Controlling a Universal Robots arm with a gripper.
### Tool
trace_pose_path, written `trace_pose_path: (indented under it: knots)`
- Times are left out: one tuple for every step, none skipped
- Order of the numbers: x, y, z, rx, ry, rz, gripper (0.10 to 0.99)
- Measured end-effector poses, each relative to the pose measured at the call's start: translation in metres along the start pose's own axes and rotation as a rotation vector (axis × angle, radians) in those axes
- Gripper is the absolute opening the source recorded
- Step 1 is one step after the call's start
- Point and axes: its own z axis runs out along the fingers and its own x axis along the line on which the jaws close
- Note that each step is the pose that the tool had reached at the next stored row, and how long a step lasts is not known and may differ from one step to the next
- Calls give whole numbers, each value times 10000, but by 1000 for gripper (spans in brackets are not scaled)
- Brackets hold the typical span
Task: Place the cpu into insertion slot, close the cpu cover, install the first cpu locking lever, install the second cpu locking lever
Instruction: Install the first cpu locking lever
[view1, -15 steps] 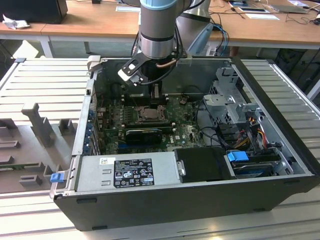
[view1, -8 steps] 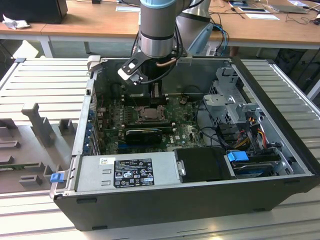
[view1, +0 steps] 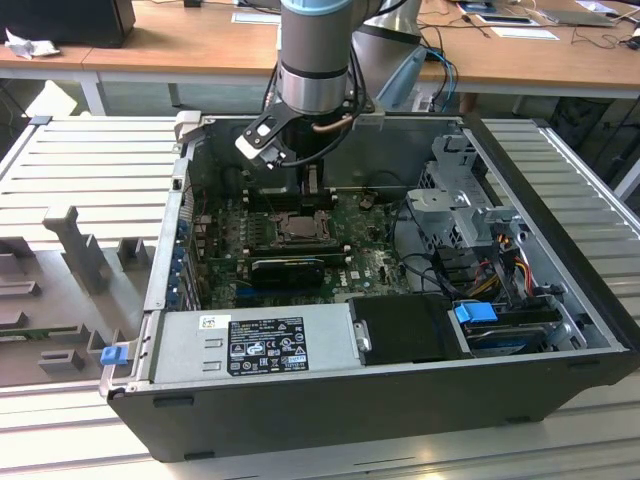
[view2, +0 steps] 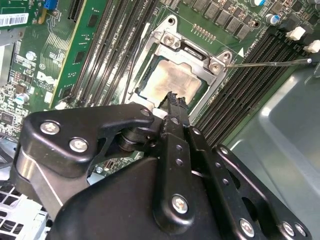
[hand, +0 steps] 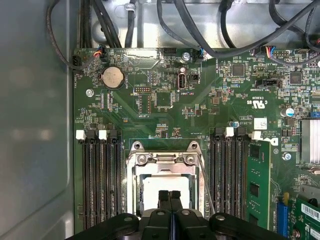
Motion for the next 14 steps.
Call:
trace_pose_path:
  knots:
    - [0, 0, -6, 1, 0, 0, 106]
    - [0, 0, -10, 1, 0, 0, 106]
    - [0, 0, -16, 0, 1, 0, 106]
    - [0, 0, -23, 0, 1, 0, 106]
    - [0, 0, -28, 0, 0, 1, 106]
    - [0, 0, -36, 0, 1, 0, 106]
    - [0, 1, -44, 0, -1, -1, 106]
    - [0, 1, -51, 0, -4, -1, 106]
    - [0, 1, -62, 0, -8, -1, 106]
    - [0, 1, -67, 0, -15, -2, 106]
    - [0, 1, -77, 0, -21, -2, 106]
    - [-1, 1, -94, 0, -24, -1, 106]
    - [-1, 1, -111, 0, -26, -1, 106]
    - [-1, 1, -129, 0, -32, 0, 106]
